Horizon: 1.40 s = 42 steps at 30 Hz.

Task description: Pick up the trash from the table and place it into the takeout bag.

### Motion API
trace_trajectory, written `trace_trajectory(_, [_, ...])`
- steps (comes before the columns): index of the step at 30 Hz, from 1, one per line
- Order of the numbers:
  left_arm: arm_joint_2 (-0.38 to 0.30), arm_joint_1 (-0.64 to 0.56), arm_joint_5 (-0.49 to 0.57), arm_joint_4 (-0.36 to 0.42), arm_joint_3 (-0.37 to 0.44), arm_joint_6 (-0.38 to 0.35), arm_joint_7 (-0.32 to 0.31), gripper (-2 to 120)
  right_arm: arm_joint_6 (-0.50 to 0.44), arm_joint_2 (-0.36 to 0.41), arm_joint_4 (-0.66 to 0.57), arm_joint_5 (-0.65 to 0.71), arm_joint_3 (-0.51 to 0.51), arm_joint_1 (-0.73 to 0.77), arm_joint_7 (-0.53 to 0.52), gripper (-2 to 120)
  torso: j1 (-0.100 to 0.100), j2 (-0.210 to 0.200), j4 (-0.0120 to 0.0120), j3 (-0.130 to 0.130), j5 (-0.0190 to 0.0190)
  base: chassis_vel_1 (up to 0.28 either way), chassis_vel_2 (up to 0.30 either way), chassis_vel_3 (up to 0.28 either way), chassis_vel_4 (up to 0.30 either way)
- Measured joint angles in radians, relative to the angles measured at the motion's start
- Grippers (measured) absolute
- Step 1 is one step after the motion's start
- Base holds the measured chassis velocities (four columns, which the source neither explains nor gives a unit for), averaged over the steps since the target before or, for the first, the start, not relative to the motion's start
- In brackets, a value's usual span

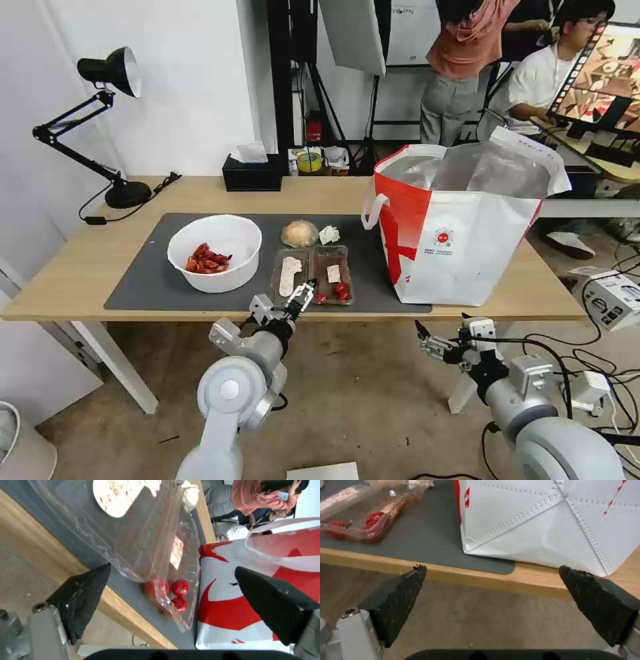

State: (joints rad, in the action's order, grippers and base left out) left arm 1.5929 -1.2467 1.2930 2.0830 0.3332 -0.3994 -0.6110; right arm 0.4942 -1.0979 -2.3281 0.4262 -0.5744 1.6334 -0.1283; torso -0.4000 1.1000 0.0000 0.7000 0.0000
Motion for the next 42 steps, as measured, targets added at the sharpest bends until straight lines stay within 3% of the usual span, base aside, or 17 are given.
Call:
trace_trajectory(12, [-0.001,0.007,-0.004,-0.004,-0.001,0.021,-0.005,100,-0.001,-0.005,0.008,-0.008,0.008,0.000,0.000,100,0.000,0.000,0.0000,0.000,0.0000,0.000,0.000,0.000,0.000])
trace_trajectory(25, [-0.003,-0.001,-0.035,0.028,-0.005,0.058,0.074,100,-0.002,-0.017,0.010,-0.026,0.014,0.006,0.000,100,0.000,0.000,0.0000,0.000,0.0000,0.000,0.000,0.000,0.000])
trace_trajectory(42, [-0.014,0.006,-0.034,0.064,0.003,0.073,0.116,100,-0.003,-0.028,0.000,-0.041,0.016,0.021,0.002,100,0.000,0.000,0.0000,0.000,0.0000,0.000,0.000,0.000,0.000])
